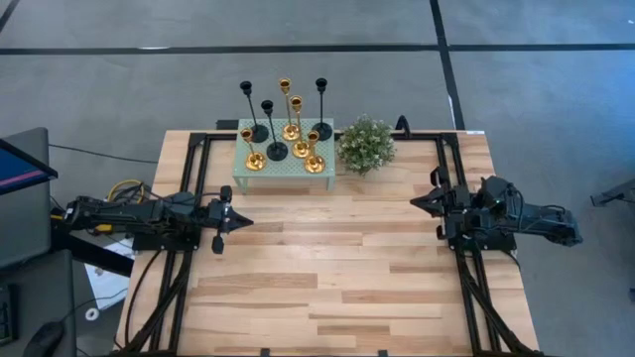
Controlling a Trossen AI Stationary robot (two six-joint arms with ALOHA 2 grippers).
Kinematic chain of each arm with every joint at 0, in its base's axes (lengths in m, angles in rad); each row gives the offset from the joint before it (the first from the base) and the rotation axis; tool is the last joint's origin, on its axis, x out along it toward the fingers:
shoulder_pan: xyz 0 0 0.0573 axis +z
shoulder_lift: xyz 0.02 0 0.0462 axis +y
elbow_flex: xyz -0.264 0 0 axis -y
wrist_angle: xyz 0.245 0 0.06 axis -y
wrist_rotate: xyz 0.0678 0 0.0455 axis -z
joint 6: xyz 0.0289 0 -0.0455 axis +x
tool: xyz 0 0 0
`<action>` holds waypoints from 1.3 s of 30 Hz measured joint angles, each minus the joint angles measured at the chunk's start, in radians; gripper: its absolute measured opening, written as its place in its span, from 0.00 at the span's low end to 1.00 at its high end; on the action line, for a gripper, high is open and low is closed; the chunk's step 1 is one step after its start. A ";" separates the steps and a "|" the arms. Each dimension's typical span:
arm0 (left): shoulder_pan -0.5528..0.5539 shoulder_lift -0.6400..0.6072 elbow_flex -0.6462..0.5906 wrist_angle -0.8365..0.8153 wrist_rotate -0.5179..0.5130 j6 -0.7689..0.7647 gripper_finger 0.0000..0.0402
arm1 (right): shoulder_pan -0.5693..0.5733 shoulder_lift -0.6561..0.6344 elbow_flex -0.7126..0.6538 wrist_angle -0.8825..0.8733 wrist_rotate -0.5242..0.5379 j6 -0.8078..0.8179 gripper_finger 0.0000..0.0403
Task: Pick & Place candle stick holders
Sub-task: Return to Home Position
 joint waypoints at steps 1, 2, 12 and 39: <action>0.000 0.000 0.000 0.000 0.000 0.000 0.02 | 0.000 0.002 0.000 0.000 0.000 0.000 0.00; 0.000 0.000 0.000 0.000 0.000 0.000 0.02 | 0.001 0.001 -0.001 -0.009 0.000 0.000 0.00; 0.000 0.000 0.000 0.000 0.000 0.000 0.02 | 0.000 0.001 -0.063 -0.022 0.000 0.001 0.00; 0.000 0.000 0.000 0.000 -0.019 0.003 0.02 | -0.002 0.001 -0.126 -0.059 -0.050 0.036 0.00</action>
